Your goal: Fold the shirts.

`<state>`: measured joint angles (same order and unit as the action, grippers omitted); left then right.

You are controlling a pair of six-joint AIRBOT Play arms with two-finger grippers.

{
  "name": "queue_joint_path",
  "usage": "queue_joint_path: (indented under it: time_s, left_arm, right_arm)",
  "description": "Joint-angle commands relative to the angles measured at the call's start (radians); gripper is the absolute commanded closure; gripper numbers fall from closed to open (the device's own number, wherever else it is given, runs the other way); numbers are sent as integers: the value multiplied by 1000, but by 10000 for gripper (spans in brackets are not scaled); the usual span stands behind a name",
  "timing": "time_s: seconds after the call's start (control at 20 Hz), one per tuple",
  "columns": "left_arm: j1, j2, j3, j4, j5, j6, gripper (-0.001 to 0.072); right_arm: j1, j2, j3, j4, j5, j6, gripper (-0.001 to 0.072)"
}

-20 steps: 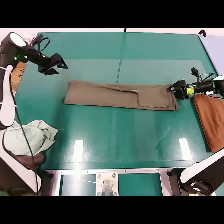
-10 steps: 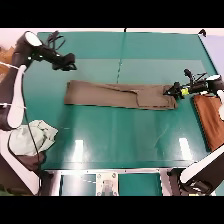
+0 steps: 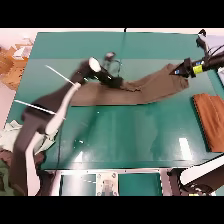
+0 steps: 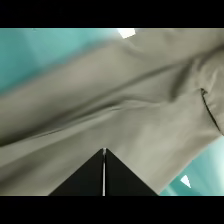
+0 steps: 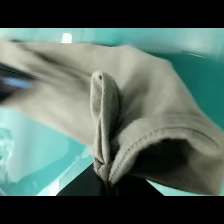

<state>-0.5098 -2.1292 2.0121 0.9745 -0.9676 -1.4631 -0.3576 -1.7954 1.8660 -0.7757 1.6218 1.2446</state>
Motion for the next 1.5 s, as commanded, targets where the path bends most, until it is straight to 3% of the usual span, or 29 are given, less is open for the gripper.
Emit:
queue_joint_path:
  time_s: [0.0, 0.15, 0.3, 0.45, 0.6, 0.85, 1.1, 1.3, 1.35, 1.4, 1.45]
  left_arm:
    - [-130, -93, 0, -98, 178, 6, 686]
    - [-144, -134, 0, -204, 200, 11, 686]
    - [-129, -132, 23, -219, 149, 32, 686]
    - [-80, -102, 56, -220, 48, 41, 686]
    - [35, -5, 56, -199, -132, 145, 686]
    - [314, 244, 56, 19, -391, 155, 686]
    - [538, 392, 55, 33, -446, 155, 686]
    - [618, 406, 39, 33, -470, 158, 686]
    - [622, 406, 26, 36, -473, 167, 686]
    - [621, 407, 11, 45, -476, 179, 686]
    - [622, 406, -1, 44, -486, 188, 686]
  right_arm:
    - [76, 106, 33, 2, 53, 61, 695]
    - [129, 157, 33, 1, 55, 66, 695]
    - [145, 160, 33, -26, 54, 88, 695]
    - [145, 160, 33, -33, 54, 100, 695]
    - [158, 160, 33, -27, 40, 135, 695]
    - [309, 159, 28, -25, -59, 201, 695]
    - [607, 84, -7, -28, -344, 309, 694]
    - [878, -104, -7, 42, -771, 334, 693]
    - [943, -158, -7, 67, -923, 333, 671]
    - [1003, -213, -6, 77, -1048, 332, 441]
    - [1044, -256, -5, 75, -1095, 312, 155]
